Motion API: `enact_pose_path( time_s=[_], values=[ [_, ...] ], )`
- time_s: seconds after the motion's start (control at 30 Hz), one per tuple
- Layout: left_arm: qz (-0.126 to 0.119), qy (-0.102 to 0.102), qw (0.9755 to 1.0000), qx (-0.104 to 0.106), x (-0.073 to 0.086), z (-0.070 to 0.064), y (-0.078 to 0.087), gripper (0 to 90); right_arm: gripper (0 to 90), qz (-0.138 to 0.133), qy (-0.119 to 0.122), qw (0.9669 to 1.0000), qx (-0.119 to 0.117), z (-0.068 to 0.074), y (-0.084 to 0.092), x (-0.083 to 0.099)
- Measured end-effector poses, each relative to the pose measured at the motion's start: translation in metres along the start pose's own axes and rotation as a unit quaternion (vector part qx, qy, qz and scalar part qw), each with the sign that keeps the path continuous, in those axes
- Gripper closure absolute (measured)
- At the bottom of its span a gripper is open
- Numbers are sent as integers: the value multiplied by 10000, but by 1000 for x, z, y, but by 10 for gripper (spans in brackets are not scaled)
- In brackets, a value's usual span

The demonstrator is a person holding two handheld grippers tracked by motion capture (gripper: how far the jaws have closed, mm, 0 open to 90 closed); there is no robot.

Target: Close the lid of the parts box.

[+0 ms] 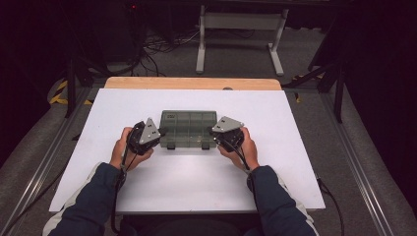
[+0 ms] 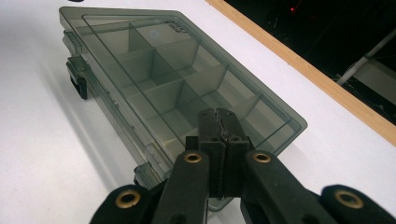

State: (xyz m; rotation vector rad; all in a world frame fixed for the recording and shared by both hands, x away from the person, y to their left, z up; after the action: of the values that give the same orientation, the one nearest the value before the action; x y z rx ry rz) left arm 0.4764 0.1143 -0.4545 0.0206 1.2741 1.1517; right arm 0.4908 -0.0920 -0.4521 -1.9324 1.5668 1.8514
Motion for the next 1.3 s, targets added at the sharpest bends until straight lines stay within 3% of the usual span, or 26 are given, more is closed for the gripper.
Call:
enact_pose_path(
  time_s=[0.6, 1.3],
  values=[
    [29, 19, 9999, 149, 7, -6, -4, 898, 900, 99, 67, 9999, -72, 6, -1, 11],
    [86, 12, 9995, 288, 15, -12, -12, 899, 900, 88, -12, 9999, -95, 5, -4, 17]
  ],
)
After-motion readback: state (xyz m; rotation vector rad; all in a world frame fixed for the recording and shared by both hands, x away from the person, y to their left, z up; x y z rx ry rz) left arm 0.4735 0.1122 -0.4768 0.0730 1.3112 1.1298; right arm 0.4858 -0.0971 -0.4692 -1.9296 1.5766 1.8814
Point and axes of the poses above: each handheld gripper's, and its own axes: y roughly backward along the jaws, x roughly out of its underside, z roughly to its left, the point moved 8 cm from there along -y, roughly forward along the jaws, and after that the axes turned 5 degrees about z, right-handed, at the moved point
